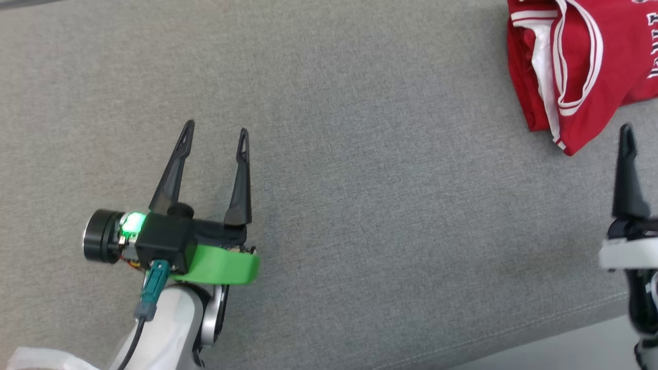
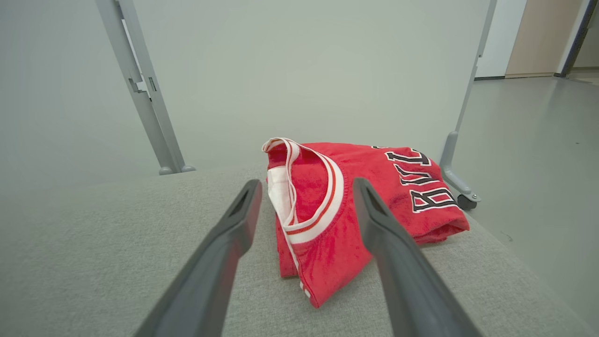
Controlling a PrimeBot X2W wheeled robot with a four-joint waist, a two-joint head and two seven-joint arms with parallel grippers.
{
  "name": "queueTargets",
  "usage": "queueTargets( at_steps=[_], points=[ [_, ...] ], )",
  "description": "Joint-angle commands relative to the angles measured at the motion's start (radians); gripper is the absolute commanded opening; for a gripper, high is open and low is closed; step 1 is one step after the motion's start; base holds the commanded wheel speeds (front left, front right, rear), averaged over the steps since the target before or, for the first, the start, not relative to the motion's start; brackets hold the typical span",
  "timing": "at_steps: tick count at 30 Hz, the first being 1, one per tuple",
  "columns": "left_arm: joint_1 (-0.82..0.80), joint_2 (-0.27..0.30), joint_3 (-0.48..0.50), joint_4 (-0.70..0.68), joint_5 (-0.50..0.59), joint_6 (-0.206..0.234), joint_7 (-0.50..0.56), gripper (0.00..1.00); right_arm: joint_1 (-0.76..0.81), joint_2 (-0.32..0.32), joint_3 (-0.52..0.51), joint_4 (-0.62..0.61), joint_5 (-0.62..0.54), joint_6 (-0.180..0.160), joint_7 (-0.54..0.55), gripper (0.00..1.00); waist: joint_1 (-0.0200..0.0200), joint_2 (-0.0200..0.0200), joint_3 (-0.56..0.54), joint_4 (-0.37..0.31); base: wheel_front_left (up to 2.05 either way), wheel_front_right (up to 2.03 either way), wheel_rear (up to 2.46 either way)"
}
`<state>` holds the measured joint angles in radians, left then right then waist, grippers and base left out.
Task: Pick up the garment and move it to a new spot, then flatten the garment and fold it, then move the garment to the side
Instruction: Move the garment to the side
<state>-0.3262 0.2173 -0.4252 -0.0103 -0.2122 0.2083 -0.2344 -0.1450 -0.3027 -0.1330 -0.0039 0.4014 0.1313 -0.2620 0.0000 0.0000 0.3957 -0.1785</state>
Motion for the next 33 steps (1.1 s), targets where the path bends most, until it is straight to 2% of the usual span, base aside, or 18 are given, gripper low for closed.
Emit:
queueTargets(
  at_steps=[1,6,13,21,33],
  points=[
    [0.033,0.009,0.010,-0.005,-0.011,0.012,-0.006,1.00,0.036,0.017,0.013,-0.030,-0.022,-0.001,-0.002,1.00,0.0000,0.0000,-0.057,0.033,0.00,0.00,0.00],
    [0.097,0.012,0.039,-0.011,-0.036,0.039,-0.012,1.00,0.112,0.070,0.059,-0.111,-0.045,-0.001,-0.002,1.00,0.0000,0.0000,-0.098,0.079,0.00,0.00,0.00],
    [0.186,0.024,0.085,0.001,-0.070,0.066,-0.023,1.00,0.178,0.093,0.110,-0.164,-0.071,-0.001,0.009,1.00,0.0000,0.0000,-0.158,0.166,0.00,0.00,0.00],
    [0.272,0.039,0.110,0.033,-0.088,0.054,-0.030,1.00,0.262,0.123,0.111,-0.187,-0.092,-0.001,0.059,1.00,0.0000,0.0000,-0.245,0.217,0.00,0.00,0.00],
    [0.365,0.050,0.112,0.088,-0.121,0.001,-0.031,1.00,0.370,0.147,0.112,-0.204,-0.121,-0.001,0.121,1.00,0.0000,0.0000,-0.364,0.201,0.00,0.00,0.00]
  ],
)
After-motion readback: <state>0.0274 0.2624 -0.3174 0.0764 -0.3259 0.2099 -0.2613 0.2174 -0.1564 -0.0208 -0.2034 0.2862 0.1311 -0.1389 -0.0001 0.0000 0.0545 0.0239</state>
